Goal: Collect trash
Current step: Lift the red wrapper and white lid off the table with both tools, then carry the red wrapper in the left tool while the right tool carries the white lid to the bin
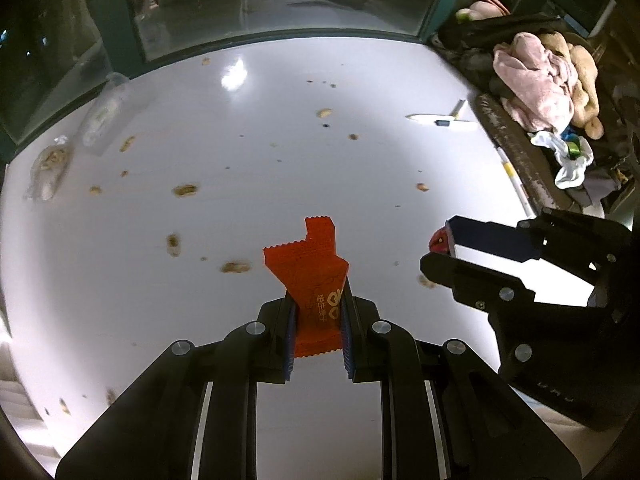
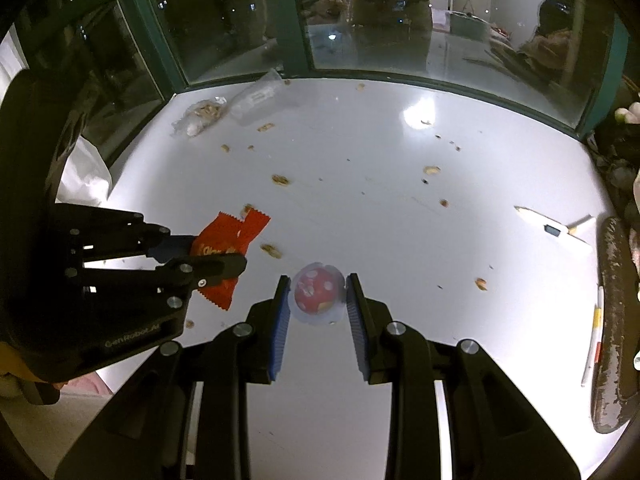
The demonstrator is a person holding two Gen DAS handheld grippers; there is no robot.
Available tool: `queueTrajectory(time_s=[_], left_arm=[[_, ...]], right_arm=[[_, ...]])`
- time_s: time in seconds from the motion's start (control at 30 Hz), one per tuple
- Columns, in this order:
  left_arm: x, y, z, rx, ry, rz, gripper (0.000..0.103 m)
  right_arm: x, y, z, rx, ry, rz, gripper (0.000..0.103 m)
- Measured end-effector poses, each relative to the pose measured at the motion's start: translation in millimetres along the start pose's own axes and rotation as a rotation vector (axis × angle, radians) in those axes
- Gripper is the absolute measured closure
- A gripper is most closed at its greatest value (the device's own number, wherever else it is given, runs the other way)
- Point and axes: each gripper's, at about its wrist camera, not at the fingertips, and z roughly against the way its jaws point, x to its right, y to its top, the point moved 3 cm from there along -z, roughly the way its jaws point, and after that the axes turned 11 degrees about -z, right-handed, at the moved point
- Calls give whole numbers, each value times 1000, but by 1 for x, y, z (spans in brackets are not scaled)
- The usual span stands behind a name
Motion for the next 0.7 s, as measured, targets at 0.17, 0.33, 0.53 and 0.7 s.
queueTrajectory(time_s=[0.17,0.33,0.53,0.7], left_arm=[[31,9,-7,-10,-17,-31,86],[54,16,-10,-24,-39,-102,86],[60,14,-6,-29,-66,-159,87],[65,7,-1,-36,-85,-236,86]], right_arm=[[26,-10,10,-8,-6,-15,75],[39,-15,17,-4,-20,-59,75],[39,-22,24,11,-46,-98,75],[33,-30,34,40,-76,-150,75]])
